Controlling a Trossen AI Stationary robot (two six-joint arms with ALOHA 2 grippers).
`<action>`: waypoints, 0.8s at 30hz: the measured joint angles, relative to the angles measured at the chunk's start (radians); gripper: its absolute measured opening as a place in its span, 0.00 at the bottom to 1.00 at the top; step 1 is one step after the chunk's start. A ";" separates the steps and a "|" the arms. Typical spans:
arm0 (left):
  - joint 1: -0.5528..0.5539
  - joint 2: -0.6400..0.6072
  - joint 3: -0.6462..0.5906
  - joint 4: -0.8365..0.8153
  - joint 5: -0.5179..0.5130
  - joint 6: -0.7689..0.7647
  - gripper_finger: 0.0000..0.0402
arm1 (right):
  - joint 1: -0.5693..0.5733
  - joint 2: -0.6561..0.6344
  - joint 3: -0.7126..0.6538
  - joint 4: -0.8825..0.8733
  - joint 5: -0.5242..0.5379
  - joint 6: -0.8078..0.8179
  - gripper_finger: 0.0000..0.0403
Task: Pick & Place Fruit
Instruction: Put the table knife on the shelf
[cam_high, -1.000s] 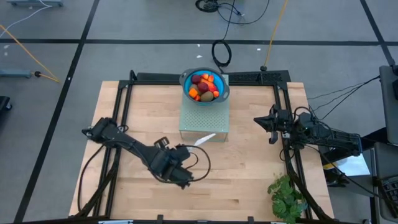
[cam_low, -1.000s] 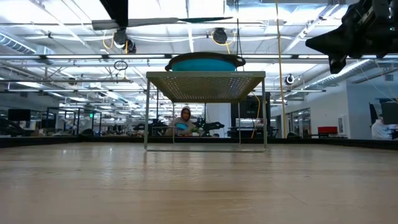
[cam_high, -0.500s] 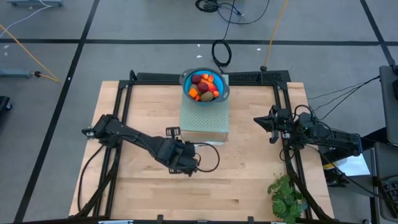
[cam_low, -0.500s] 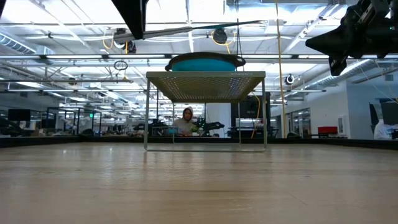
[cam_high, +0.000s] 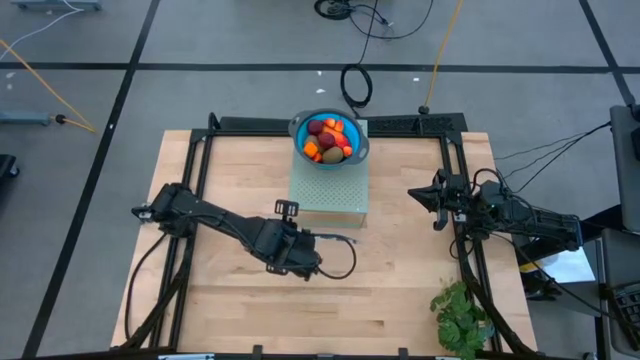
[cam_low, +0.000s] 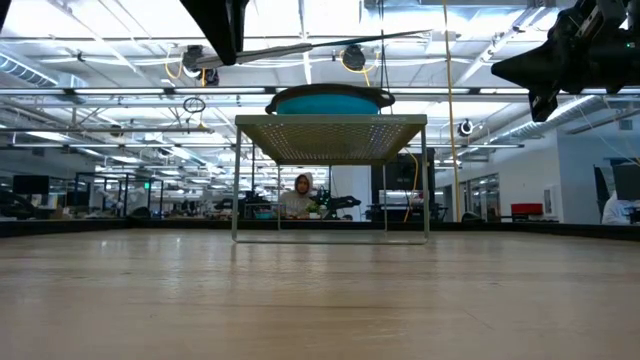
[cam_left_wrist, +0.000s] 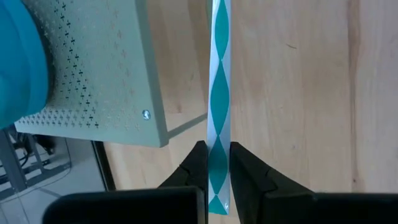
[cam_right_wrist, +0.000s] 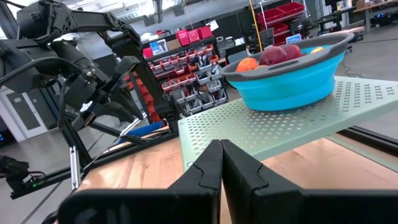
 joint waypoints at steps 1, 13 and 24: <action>0.000 0.000 0.000 0.000 0.000 0.000 0.08 | 0.000 0.000 0.000 0.000 0.000 0.000 0.00; 0.054 0.000 0.000 0.000 -0.002 0.041 0.08 | 0.000 0.000 -0.001 0.000 0.000 0.000 0.00; 0.191 0.000 0.013 0.007 -0.053 0.174 0.08 | 0.000 0.000 -0.001 0.000 0.000 0.000 0.00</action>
